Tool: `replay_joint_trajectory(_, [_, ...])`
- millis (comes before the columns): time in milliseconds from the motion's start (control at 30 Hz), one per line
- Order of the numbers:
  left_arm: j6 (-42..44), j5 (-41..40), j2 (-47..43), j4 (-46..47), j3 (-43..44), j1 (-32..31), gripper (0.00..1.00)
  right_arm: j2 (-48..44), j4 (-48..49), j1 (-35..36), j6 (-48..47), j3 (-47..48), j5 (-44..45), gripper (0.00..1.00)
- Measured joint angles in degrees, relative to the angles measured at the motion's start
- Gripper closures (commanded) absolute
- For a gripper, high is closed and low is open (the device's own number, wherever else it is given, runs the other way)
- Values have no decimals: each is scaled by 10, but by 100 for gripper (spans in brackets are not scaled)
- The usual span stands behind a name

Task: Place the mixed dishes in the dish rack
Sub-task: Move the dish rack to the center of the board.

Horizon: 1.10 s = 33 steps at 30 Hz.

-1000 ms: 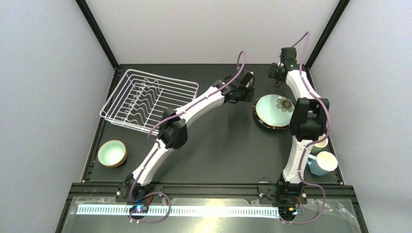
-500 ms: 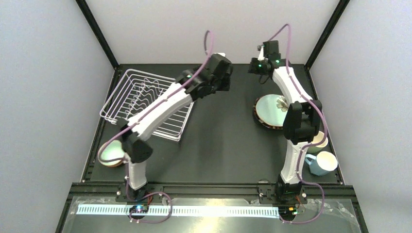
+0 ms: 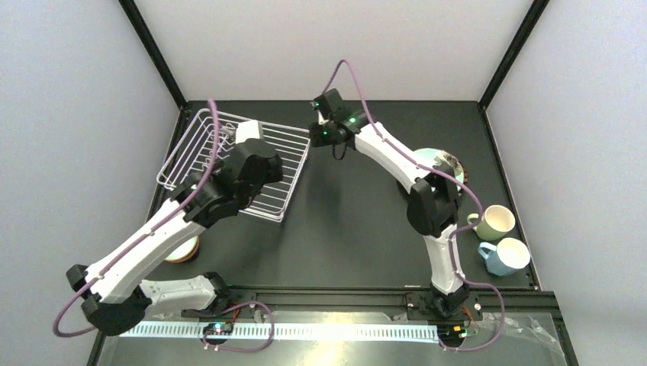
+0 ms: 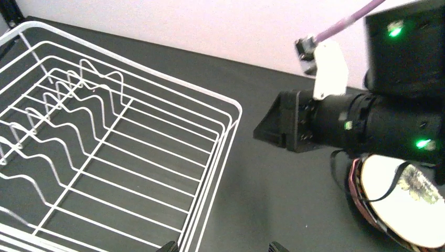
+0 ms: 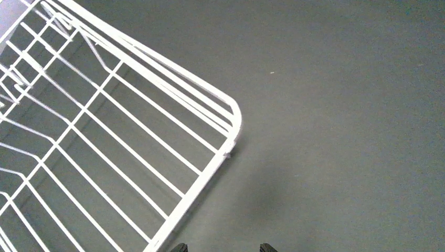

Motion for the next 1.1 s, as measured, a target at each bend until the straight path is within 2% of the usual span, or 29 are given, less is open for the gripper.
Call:
replay_joint_trajectory(133, [-13,-12,-50,1,-24,0,1,31,-18,40,21,35,23,22])
replay_joint_trajectory(367, [-24,-13,-89,-3,-63,0,1,82,-49,78,58,88,47,22])
replay_joint_trajectory(567, [-23,-13,-109,-5,-68,0,1,120,-70,86,79,133,59,22])
replay_joint_trajectory(900, [-12,2,-121,-2,-93,0,1,150,-74,86,102,125,74,22])
replay_joint_trajectory(1033, [-5,4,-123,0,-98,0,1,154,-62,88,106,115,74,30])
replay_joint_trajectory(1100, [-2,4,-125,0,-99,0,1,162,-58,89,108,116,74,41])
